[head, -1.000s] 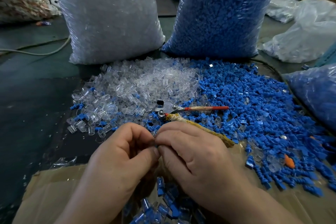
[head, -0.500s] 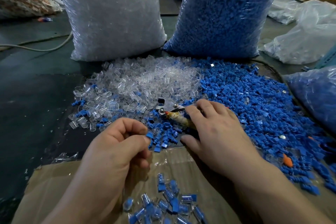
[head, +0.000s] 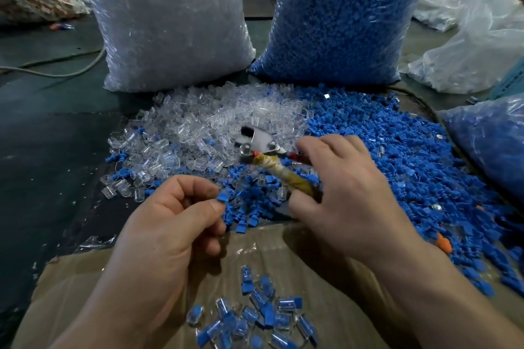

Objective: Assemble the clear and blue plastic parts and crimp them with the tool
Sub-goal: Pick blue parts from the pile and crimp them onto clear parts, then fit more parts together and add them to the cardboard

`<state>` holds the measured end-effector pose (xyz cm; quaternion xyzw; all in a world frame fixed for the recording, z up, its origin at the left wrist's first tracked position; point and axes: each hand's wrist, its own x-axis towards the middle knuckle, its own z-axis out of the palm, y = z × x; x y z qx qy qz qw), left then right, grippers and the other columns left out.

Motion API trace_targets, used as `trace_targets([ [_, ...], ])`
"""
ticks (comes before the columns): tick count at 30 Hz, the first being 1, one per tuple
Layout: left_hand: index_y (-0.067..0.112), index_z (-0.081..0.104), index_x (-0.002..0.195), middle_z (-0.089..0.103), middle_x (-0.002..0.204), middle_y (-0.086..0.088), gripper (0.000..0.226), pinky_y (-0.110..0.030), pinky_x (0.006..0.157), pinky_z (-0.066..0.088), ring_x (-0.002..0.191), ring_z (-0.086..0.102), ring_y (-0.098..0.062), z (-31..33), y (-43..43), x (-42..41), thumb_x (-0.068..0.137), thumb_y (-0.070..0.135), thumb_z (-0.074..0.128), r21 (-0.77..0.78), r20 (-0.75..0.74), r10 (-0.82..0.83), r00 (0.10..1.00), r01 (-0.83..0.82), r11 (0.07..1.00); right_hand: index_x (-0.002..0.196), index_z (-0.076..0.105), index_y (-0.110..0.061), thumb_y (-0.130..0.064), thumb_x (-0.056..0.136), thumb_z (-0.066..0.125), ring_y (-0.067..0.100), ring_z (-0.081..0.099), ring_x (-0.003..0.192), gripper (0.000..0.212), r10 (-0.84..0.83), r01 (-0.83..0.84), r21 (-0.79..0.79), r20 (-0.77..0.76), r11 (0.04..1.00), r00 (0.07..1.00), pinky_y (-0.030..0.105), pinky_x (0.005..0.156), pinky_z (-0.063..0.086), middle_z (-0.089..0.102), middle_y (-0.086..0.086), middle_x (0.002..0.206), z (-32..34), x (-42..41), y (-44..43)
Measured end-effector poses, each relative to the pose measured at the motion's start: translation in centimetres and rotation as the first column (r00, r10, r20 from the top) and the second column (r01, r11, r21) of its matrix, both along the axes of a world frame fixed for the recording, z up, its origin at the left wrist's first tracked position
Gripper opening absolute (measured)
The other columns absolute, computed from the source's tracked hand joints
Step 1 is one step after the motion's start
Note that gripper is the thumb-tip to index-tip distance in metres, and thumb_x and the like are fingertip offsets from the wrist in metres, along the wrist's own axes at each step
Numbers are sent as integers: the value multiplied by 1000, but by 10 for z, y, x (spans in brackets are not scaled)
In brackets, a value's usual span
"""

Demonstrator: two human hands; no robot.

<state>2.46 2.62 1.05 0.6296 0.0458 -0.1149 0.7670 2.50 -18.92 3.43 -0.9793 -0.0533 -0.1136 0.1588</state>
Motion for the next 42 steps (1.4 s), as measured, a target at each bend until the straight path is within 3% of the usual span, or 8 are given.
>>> trace_targets([
  [3, 22, 73, 80, 62, 64, -8, 17, -29, 44, 46, 50, 53, -18, 1, 0, -2, 65, 17, 68, -35, 21, 19, 1000, -19, 999, 136, 48, -18, -45, 75, 43, 11, 43, 105, 66, 89, -92, 96, 33, 991, 995, 24, 90, 37, 51, -11, 114, 5, -11, 3],
  [8, 22, 72, 80, 65, 68, -3, 16, -21, 41, 44, 54, 57, -11, 2, 1, -1, 67, 14, 66, -38, 113, 63, 992, -59, 998, 134, 53, -18, -45, 76, 44, 14, 51, 106, 65, 232, -231, 38, -44, 972, 972, 28, 93, 44, 60, -8, 115, 4, -18, 2],
  [18, 24, 72, 80, 66, 71, -5, 37, -20, 41, 45, 56, 57, -11, 5, 0, -2, 89, -8, 57, 66, 213, 87, 973, -103, 993, 138, 51, -21, -49, 79, 42, 9, 48, 114, 66, 291, -290, 18, -103, 957, 951, 24, 99, 39, 58, -11, 125, 6, -21, 4],
  [24, 26, 72, 78, 65, 68, -4, 34, -21, 42, 46, 55, 58, -11, 6, 0, -3, 86, -5, 61, 94, 216, 73, 974, -95, 991, 126, 55, -30, -56, 78, 40, 12, 53, 93, 56, 280, -289, -64, -126, 955, 952, 28, 83, 46, 61, -15, 101, 7, -18, 6],
  [27, 26, 71, 79, 66, 69, -4, 15, -22, 42, 47, 56, 58, -12, 8, 1, -5, 72, 15, 65, 61, 221, 67, 973, -83, 995, 114, 61, -31, -52, 77, 51, 10, 53, 80, 43, 268, -277, -77, -107, 958, 957, 24, 70, 41, 60, -16, 86, 9, -18, 8],
  [30, 27, 71, 80, 67, 69, -3, 16, -21, 43, 48, 55, 59, -11, 9, 2, -7, 72, 14, 65, 84, 242, 82, 967, -105, 991, 112, 62, -32, -50, 76, 55, 8, 53, 78, 40, 266, -271, -61, -87, 961, 960, 18, 66, 34, 59, -18, 83, 8, -17, 9],
  [35, 30, 70, 79, 65, 61, 0, 31, -22, 45, 49, 52, 59, -10, 8, 6, -2, 87, 1, 65, 247, 243, 115, 963, -176, 953, 125, 55, -32, -61, 78, 45, 9, 53, 96, 56, 155, -158, -62, -48, 985, 987, 28, 85, 45, 61, -17, 104, 0, -16, 1],
  [42, 45, 67, 82, 70, 60, -1, 30, -13, 42, 45, 41, 56, -6, 5, -8, -8, 87, 16, 70, 475, 101, -65, 993, 9, 880, 134, 47, -33, -70, 79, 50, 17, 42, 112, 66, 4, -40, -225, -159, 973, 987, 38, 98, 32, 57, -10, 121, -6, 5, -1],
])
